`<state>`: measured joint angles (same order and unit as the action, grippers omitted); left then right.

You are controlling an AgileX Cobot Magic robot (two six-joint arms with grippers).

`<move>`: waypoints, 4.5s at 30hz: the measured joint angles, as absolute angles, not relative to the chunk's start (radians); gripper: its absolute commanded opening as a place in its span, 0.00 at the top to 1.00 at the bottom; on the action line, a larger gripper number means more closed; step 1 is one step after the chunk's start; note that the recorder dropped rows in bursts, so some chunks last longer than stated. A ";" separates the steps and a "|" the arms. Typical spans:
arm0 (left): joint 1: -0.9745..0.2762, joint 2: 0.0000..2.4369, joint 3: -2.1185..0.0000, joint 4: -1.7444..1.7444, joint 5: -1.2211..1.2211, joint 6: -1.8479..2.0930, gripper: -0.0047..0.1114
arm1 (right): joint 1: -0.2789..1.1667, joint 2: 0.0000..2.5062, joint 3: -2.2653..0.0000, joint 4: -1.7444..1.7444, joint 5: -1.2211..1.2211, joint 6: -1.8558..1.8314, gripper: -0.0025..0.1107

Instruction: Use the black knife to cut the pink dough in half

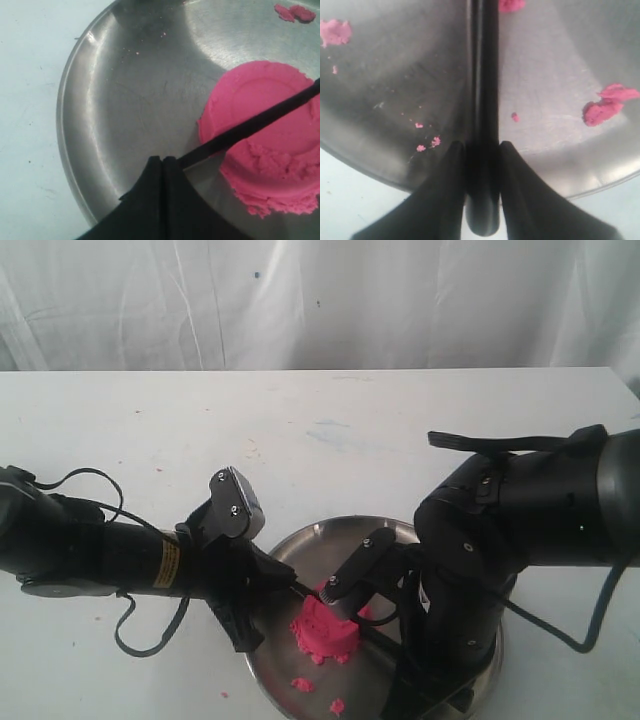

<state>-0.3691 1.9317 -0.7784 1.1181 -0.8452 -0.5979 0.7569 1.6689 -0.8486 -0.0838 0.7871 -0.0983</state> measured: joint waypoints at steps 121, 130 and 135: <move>-0.047 1.438 -0.786 0.913 -0.996 -0.624 0.96 | 0.757 1.742 -0.869 -0.087 0.747 -0.023 0.98; -0.047 1.438 -0.786 0.920 -0.991 -0.626 0.96 | 0.757 1.749 -0.877 -0.139 0.776 0.040 0.98; -0.047 1.438 -0.786 0.924 -0.990 -0.626 0.96 | 0.757 1.749 -0.877 -0.154 0.780 0.050 0.98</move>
